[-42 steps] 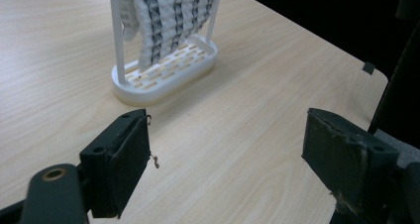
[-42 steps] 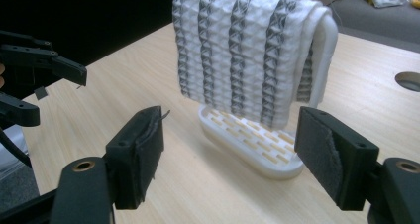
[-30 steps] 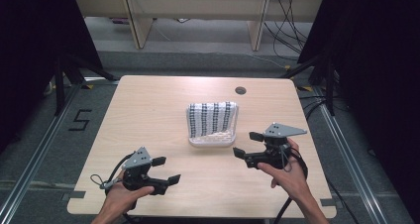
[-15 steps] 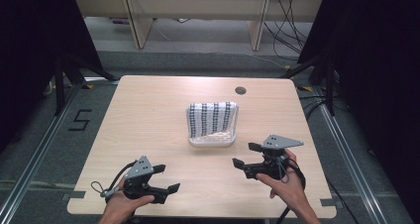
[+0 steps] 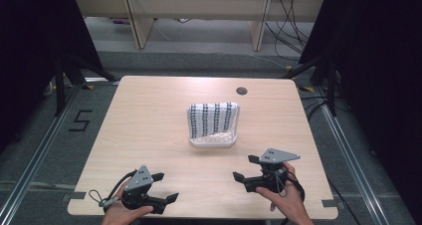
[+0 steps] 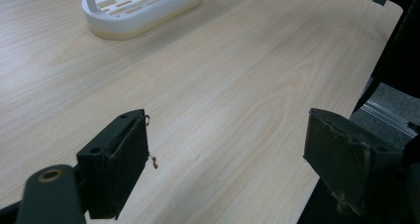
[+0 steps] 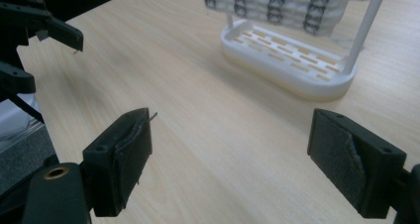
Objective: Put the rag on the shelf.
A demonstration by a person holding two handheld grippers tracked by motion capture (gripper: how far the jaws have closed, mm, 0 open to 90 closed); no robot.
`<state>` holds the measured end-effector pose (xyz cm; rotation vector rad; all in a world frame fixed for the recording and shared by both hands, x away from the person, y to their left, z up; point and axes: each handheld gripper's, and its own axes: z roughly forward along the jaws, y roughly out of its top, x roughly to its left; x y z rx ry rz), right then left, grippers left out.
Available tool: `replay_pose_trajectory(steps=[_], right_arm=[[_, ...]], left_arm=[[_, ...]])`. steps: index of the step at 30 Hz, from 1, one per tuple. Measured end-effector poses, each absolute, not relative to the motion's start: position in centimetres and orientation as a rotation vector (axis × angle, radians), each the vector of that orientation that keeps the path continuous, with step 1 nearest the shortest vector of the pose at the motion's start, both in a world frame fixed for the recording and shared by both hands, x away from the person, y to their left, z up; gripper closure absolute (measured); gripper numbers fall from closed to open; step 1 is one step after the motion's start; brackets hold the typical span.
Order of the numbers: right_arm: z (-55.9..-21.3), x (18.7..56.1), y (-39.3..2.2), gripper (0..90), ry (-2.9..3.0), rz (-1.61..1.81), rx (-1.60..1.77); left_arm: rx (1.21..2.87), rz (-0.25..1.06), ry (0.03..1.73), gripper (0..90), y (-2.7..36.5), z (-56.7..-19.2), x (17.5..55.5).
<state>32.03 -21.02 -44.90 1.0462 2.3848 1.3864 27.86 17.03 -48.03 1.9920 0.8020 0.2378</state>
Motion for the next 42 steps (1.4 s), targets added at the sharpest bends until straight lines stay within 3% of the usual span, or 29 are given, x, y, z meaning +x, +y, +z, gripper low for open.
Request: replay_pose_trajectory(steps=[23, 42], right_arm=[[-47.7, 28.9, -22.3, 17.7, 2.458, 1.282, 0.994], [-48.3, 28.5, -22.8, 17.7, 2.459, 1.277, 1.008]], left_arm=[[1.989, 0.294, 0.799, 15.5, 16.6, -49.1, 25.2], [2.01, 0.311, 0.822, 15.5, 17.1, -49.6, 25.8]])
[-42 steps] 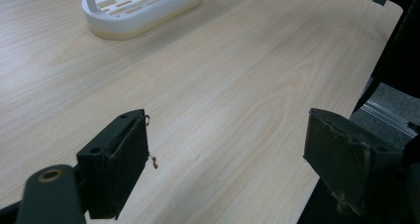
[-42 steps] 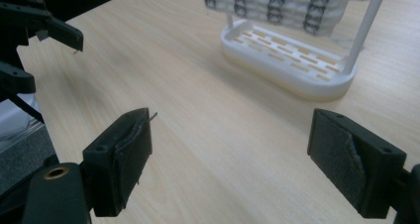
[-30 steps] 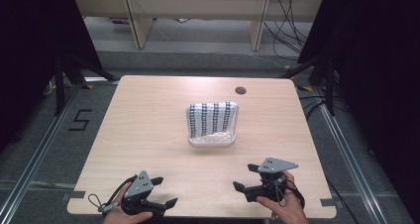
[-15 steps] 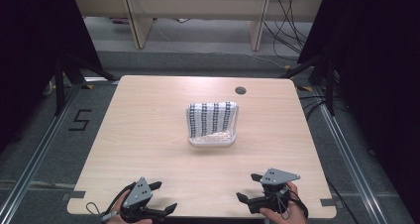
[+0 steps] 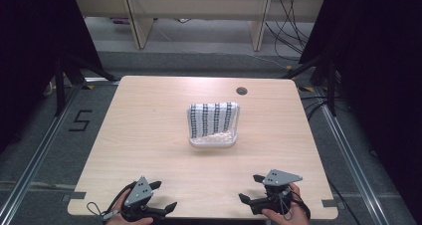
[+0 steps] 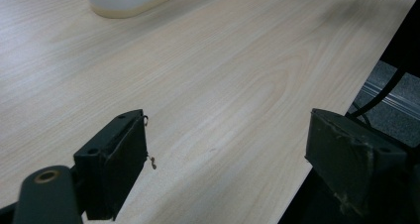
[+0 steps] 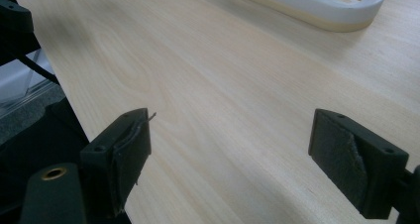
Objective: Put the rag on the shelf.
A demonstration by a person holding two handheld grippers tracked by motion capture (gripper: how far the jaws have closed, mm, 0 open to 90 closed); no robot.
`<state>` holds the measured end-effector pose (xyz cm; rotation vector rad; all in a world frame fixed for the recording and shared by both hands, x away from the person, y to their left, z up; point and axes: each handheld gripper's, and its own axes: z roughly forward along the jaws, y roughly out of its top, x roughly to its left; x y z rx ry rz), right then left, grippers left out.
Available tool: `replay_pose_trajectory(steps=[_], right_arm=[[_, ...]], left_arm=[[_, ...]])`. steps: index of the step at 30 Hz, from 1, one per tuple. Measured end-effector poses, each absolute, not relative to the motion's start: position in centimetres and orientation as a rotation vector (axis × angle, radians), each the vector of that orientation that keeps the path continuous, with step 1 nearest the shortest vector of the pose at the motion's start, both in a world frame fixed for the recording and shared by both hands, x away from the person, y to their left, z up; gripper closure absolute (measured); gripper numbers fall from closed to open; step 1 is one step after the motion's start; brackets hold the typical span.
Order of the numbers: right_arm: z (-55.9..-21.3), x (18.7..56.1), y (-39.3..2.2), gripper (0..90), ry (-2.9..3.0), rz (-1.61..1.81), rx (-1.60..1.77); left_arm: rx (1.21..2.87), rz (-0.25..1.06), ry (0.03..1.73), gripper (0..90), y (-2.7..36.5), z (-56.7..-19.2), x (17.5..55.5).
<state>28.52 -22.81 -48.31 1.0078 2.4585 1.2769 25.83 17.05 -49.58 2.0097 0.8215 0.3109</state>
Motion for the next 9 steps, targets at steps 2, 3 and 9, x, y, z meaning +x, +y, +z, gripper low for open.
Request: replay_pose_trajectory(steps=[2, 3, 9], right_arm=[[-48.34, 28.52, -22.87, 17.7, 2.453, 1.279, 1.033], [-48.33, 28.59, -22.95, 17.7, 2.456, 1.279, 1.024], [-48.38, 28.86, -23.12, 17.7, 2.486, 1.305, 0.994]], left_arm=[[2.027, 0.326, 0.816, 15.5, 17.27, -49.58, 26.03], [1.989, 0.31, 0.841, 15.5, 17.11, -49.71, 25.98], [1.987, 0.31, 0.854, 15.5, 17.47, -49.8, 26.29]])
